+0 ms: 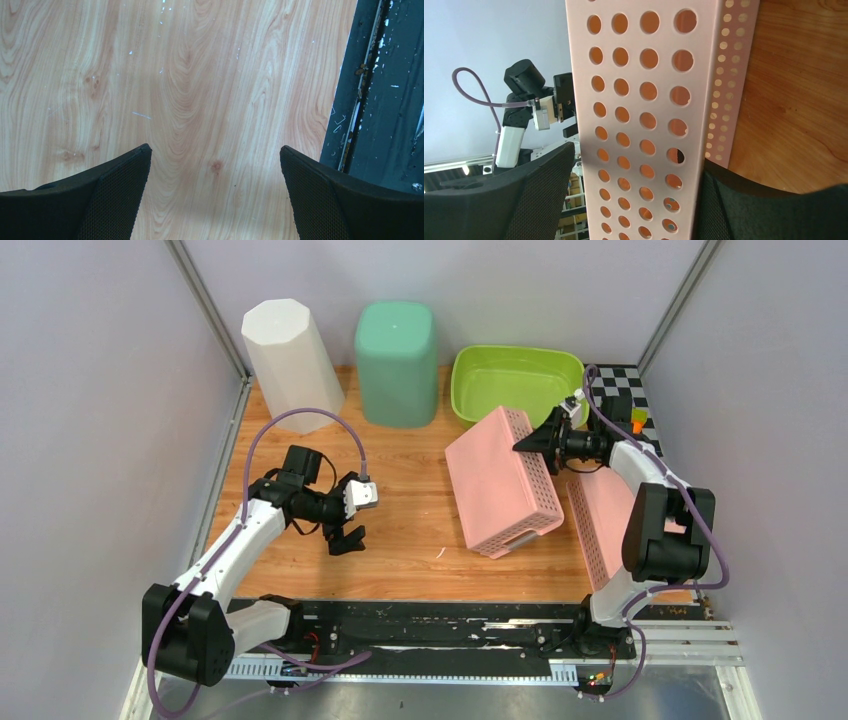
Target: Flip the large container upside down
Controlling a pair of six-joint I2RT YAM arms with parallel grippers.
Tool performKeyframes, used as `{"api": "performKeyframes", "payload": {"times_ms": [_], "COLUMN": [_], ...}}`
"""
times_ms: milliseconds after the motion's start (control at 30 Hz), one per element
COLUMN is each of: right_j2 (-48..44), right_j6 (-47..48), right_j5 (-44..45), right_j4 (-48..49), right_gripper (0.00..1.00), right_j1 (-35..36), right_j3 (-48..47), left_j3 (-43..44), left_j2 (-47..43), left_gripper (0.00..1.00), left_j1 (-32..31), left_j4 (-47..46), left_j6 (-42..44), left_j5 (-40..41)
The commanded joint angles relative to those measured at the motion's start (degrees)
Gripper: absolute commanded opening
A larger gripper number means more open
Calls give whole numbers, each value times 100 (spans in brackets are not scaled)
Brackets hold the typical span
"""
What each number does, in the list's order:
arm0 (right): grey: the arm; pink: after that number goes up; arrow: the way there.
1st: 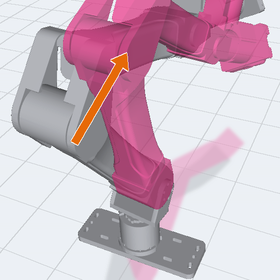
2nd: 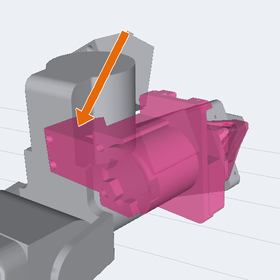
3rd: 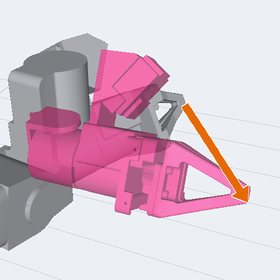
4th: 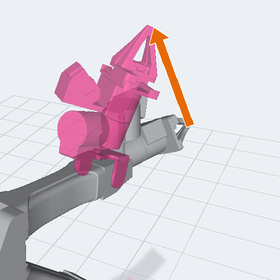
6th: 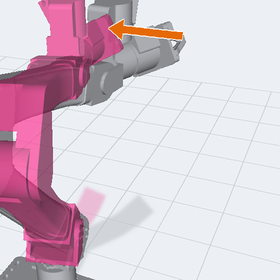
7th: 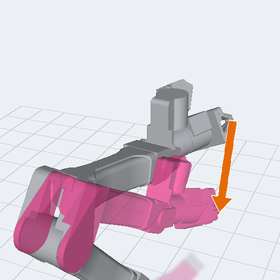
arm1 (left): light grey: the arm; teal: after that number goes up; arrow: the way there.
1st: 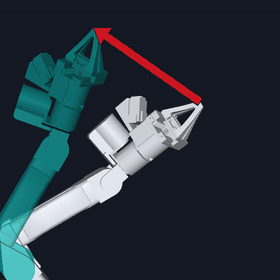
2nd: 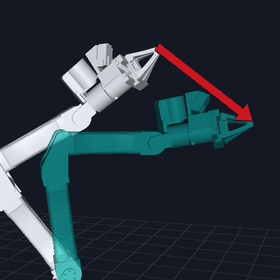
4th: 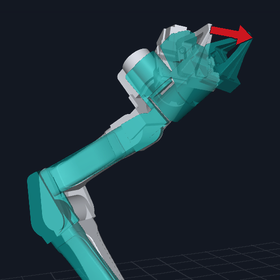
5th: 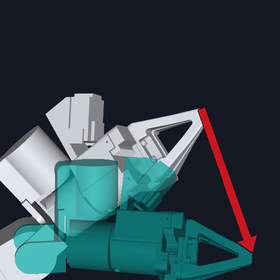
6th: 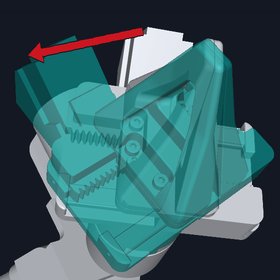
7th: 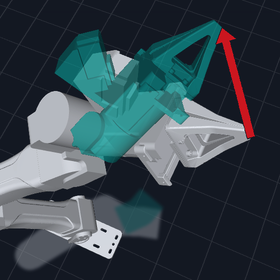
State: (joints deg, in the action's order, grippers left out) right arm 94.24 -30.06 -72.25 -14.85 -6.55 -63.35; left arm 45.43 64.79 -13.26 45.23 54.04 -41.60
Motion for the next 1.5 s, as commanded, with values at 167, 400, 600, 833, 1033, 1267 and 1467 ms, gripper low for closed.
{"api": "performKeyframes", "payload": {"times_ms": [167,400,600,833,1033,1267,1467], "right_j2": [-129,-129,-151,-74,26,143,264], "right_j6": [454,527,624,670,537,545,597], "right_j5": [269,363,514,666,735,880,1014], "right_j4": [-483,-550,-614,-625,-332,-206,17], "right_gripper": [76,69,65,64,64,65,65], "right_j1": [77,136,167,231,358,514,623], "right_j3": [-161,-177,-169,-101,42,133,331], "left_j3": [145,142,143,142,148,150,150], "left_j2": [13,3,-2,5,8,38,8], "left_gripper": [100,100,100,100,100,100,100], "left_j1": [42,42,42,42,42,42,42], "left_j4": [73,87,95,104,100,95,106], "left_j6": [53,69,76,89,89,98,98], "left_j5": [-137,-146,-155,-155,-155,-157,-155]}}
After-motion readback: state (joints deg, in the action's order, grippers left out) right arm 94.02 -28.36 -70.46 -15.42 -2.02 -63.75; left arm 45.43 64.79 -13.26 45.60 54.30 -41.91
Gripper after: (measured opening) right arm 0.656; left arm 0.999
